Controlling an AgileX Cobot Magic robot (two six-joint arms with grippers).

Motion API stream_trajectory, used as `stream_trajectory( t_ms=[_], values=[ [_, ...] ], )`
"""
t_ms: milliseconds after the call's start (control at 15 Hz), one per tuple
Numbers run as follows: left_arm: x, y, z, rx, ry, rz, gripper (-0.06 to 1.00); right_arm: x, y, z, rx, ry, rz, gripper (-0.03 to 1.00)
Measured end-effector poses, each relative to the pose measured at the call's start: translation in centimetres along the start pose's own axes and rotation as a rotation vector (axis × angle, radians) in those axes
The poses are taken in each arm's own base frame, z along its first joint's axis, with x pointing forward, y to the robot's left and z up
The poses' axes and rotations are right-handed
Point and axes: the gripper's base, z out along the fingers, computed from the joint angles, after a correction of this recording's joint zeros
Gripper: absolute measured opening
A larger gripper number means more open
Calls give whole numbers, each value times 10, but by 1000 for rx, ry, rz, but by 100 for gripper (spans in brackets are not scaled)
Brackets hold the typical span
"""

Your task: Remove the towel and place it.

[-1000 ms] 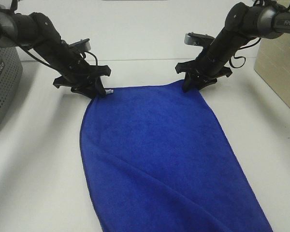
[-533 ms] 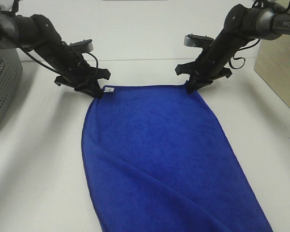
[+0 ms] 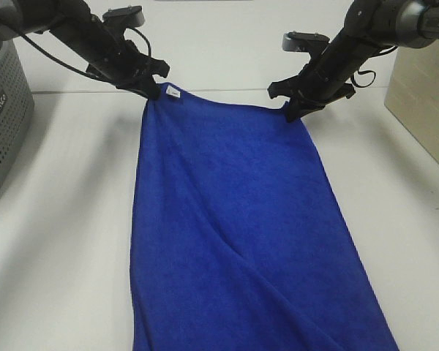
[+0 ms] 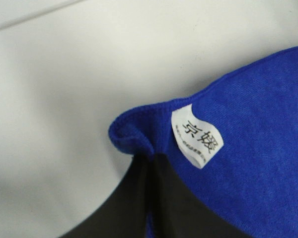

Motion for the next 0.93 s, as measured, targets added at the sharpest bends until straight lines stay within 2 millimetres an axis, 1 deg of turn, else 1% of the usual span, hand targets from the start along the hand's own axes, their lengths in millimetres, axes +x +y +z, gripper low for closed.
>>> stream_trajectory(
  t_ms=[67,200,400,667,800,933],
  values=[
    [-4,0,-3,-11,-11,18,0,-2,-1,0,7,-21,-4,2],
    [-5,1,-3,-24,-28,55,0,-8,-2,0,28,-84,-21,2],
    [-11,4,-1,-52,-105,114,0,-16,-5,-2,61,-174,-61,2],
    [-19,6,0,-73,-193,152,0,-25,-8,-4,110,-276,-139,2],
    [-19,9,5,-85,-216,155,0,-30,-10,-6,137,-332,-167,2],
    [-13,13,15,-90,-211,155,0,-32,-11,-7,164,-350,-204,2]
  ],
)
